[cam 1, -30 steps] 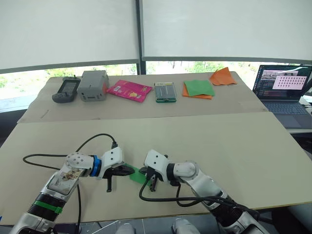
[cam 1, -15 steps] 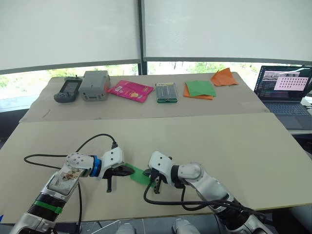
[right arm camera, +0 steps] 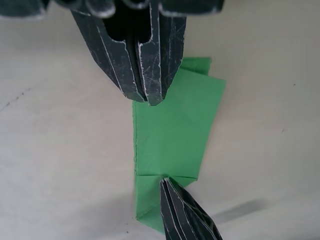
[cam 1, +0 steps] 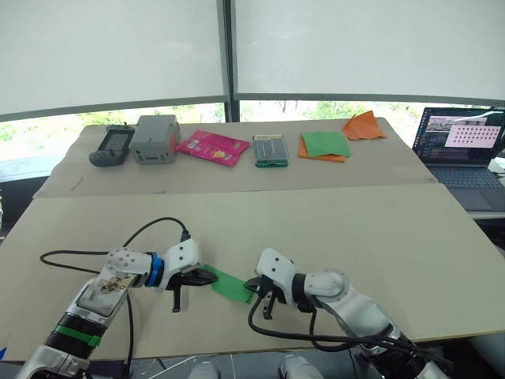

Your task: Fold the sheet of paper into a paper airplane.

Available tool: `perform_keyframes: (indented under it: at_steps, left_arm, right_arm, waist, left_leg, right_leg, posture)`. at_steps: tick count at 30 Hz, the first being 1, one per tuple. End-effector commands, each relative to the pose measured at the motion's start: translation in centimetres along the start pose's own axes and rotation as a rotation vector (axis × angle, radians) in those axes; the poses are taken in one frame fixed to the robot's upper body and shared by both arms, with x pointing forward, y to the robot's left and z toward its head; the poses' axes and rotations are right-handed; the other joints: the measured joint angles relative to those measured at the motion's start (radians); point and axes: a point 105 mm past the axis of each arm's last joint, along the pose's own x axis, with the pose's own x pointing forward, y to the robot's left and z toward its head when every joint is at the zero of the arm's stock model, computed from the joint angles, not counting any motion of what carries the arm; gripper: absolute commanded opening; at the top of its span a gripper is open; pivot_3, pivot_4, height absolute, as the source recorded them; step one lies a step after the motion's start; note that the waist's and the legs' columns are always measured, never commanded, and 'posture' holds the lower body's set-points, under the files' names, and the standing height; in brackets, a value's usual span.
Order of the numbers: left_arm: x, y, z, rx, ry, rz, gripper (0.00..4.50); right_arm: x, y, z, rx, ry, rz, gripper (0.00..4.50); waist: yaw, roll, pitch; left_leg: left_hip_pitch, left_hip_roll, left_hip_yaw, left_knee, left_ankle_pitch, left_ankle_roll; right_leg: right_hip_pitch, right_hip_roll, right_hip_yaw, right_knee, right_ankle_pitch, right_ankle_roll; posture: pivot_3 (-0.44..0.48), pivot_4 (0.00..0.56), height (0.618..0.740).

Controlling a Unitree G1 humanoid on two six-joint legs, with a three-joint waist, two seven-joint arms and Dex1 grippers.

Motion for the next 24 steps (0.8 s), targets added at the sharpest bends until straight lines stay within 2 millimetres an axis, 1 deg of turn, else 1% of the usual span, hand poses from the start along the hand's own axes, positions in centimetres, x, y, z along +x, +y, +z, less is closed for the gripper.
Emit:
perform_keyframes:
  at_steps: [1,6,11,12,13,14,15,17,18,20,21,23,24]
  left_arm:
    - [0.0,-0.6,-1.8,-0.051,0.072,-0.020,0.00]
    - [0.1,-0.5,-1.8,-0.049,0.071,-0.022,0.00]
    - [0.4,-0.3,-1.7,-0.047,0.068,-0.023,0.00]
    - [0.4,-0.2,-1.6,-0.046,0.066,-0.023,0.00]
    - [0.5,-0.2,-1.6,-0.045,0.066,-0.023,0.00]
    - [0.5,-0.2,-1.6,-0.045,0.065,-0.024,0.00]
    - [0.5,-0.2,-1.6,-0.045,0.064,-0.022,0.00]
    - [0.4,-0.1,-1.6,-0.044,0.064,-0.020,0.00]
    - [0.3,-0.1,-1.6,-0.043,0.065,-0.019,0.00]
    - [0.3,-0.1,-1.6,-0.042,0.066,-0.017,0.00]
    - [0.2,-0.1,-1.6,-0.042,0.066,-0.017,0.00]
    - [0.2,-0.1,-1.6,-0.042,0.067,-0.016,0.00]
    - [0.2,-0.1,-1.6,-0.041,0.067,-0.015,0.00]
  right_arm:
    - [-0.9,0.1,-5.4,0.129,0.200,-0.019,0.02]
    - [-1.6,0.2,-5.8,0.133,0.210,-0.031,0.02]
    - [-2.2,-0.3,-4.7,0.102,0.184,-0.059,0.02]
    - [-2.3,-0.5,-3.0,0.076,0.108,-0.062,0.02]
    - [-2.4,-0.5,-1.7,0.058,0.053,-0.065,0.02]
    - [-2.5,-0.6,-0.9,0.046,0.016,-0.066,0.02]
    - [-2.8,-0.5,1.5,-0.004,-0.102,-0.065,0.02]
    - [-3.3,-0.2,4.7,-0.062,-0.255,-0.066,0.02]
    - [-3.5,-0.1,5.6,-0.075,-0.301,-0.067,0.02]
    - [-3.3,0.2,6.3,-0.114,-0.344,-0.068,0.02]
    - [-3.0,0.2,6.4,-0.135,-0.350,-0.069,0.02]
    - [-2.4,0.6,6.2,-0.152,-0.349,-0.051,0.02]
    - [-1.9,0.8,5.8,-0.156,-0.329,-0.045,0.02]
  waist:
    - [0.002,0.000,0.000]
    - [0.006,-0.001,0.001]
    - [0.009,-0.002,0.001]
    - [0.009,-0.002,0.001]
    - [0.013,-0.003,0.002]
    - [0.014,-0.002,0.002]
    - [0.015,-0.002,0.003]
    - [0.015,-0.001,0.005]
    - [0.014,0.000,0.006]
    - [0.013,0.000,0.006]
    - [0.013,0.000,0.006]
    - [0.014,-0.001,0.006]
    - [0.014,-0.002,0.006]
  left_leg:
    - [0.000,0.000,0.000,0.000,0.000,0.000]
    - [0.000,0.000,0.000,0.000,0.000,0.000]
    - [0.000,0.000,0.000,0.000,0.000,-0.001]
    - [0.000,0.000,0.000,0.000,0.000,-0.001]
    - [0.000,0.000,0.000,0.000,0.000,-0.001]
    - [0.000,0.000,0.000,0.000,0.000,-0.001]
    - [0.000,0.000,0.000,0.000,0.000,-0.001]
    - [-0.001,0.000,0.000,0.000,0.000,-0.001]
    - [-0.001,0.000,0.000,0.000,0.000,-0.001]
    - [-0.001,0.000,0.000,0.000,0.000,-0.001]
    - [0.000,0.000,0.000,0.000,0.000,-0.001]
    - [-0.001,0.000,0.000,0.000,0.000,-0.001]
    - [-0.001,0.000,0.000,0.000,0.000,-0.001]
  right_leg:
    - [0.000,0.000,0.000,0.000,0.000,0.000]
    - [0.000,-0.001,0.000,-0.001,0.000,0.000]
    - [0.000,-0.001,0.000,-0.001,0.000,0.000]
    - [0.000,-0.001,0.000,-0.001,0.000,0.000]
    - [0.000,-0.001,0.000,-0.001,0.000,0.000]
    - [-0.001,-0.001,0.000,-0.001,0.000,0.000]
    - [-0.001,-0.001,0.000,-0.001,0.000,0.000]
    - [-0.001,0.000,0.000,-0.001,0.000,0.000]
    - [-0.002,0.000,0.000,-0.001,0.000,0.000]
    - [-0.002,0.000,0.000,0.000,0.000,0.000]
    - [-0.002,0.000,0.000,0.000,0.000,0.000]
    - [-0.002,0.000,0.000,-0.001,0.000,0.000]
    - [-0.002,0.000,0.000,-0.001,0.000,0.000]
  posture:
    - [0.000,0.150,0.740]
    - [0.000,0.150,0.740]
    - [0.000,0.150,0.740]
    - [0.000,0.150,0.740]
    - [0.000,0.150,0.740]
    - [0.000,0.150,0.740]
    - [0.000,0.150,0.740]
    - [0.000,0.150,0.740]
    - [0.000,0.150,0.740]
    - [0.000,0.150,0.740]
    - [0.000,0.150,0.740]
    - [0.000,0.150,0.740]
    - [0.000,0.150,0.740]
